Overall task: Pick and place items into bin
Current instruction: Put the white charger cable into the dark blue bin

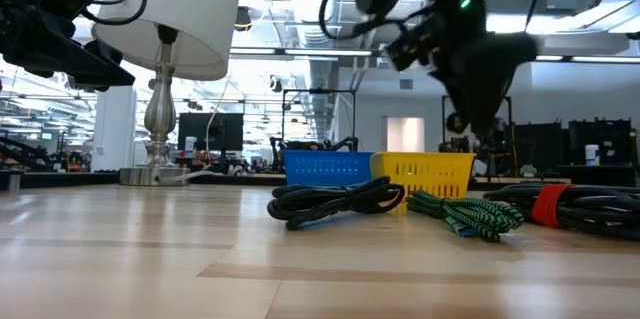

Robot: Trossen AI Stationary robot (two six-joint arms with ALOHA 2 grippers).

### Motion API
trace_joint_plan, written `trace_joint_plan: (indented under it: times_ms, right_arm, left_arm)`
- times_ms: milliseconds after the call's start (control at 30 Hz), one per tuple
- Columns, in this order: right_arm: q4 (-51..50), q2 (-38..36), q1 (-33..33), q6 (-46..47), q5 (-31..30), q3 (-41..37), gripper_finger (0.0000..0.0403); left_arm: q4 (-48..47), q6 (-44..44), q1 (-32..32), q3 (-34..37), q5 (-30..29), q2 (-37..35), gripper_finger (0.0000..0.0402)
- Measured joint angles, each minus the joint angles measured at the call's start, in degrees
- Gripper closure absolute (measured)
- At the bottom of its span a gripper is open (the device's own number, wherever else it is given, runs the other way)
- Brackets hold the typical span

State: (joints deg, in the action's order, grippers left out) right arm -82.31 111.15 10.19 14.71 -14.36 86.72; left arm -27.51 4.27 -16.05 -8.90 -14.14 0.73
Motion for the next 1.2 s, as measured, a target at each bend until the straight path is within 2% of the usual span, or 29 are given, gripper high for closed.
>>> trace_joint_plan:
  times_ms: [167, 433, 600, 800, 967, 1200]
  right_arm:
    - [3.75, 0.00, 8.11, 10.55, 0.45, -0.01, 0.0178]
    - [8.92, 0.14, 19.76, 32.15, -8.78, -0.01, 0.0178]
    - [8.31, 0.26, 22.89, 46.49, -10.29, -0.84, 0.0178]
    - [11.58, 0.28, 25.93, 60.18, -9.92, -7.27, 0.0177]
    - [18.18, 0.31, 28.93, 71.08, -9.74, -14.43, 0.0177]
    - [30.45, 0.01, 32.33, 79.94, -10.59, -22.39, 0.0178]
  left_arm:
    - [0.00, 0.01, 0.01, 0.00, 0.01, 0.00, 0.0189]
    - [0.00, 0.00, -0.01, -0.01, -0.01, 0.00, 0.0189]
    - [0.00, 0.00, -0.01, 0.00, 0.00, 0.00, 0.0189]
    - [0.00, 0.02, 0.02, -0.01, -0.01, -0.02, 0.0189]
    - [0.00, 0.00, 0.01, -0.01, -0.01, -0.02, 0.0189]
    - [0.00, 0.00, -0.01, 0.01, -0.01, -0.01, 0.0189]
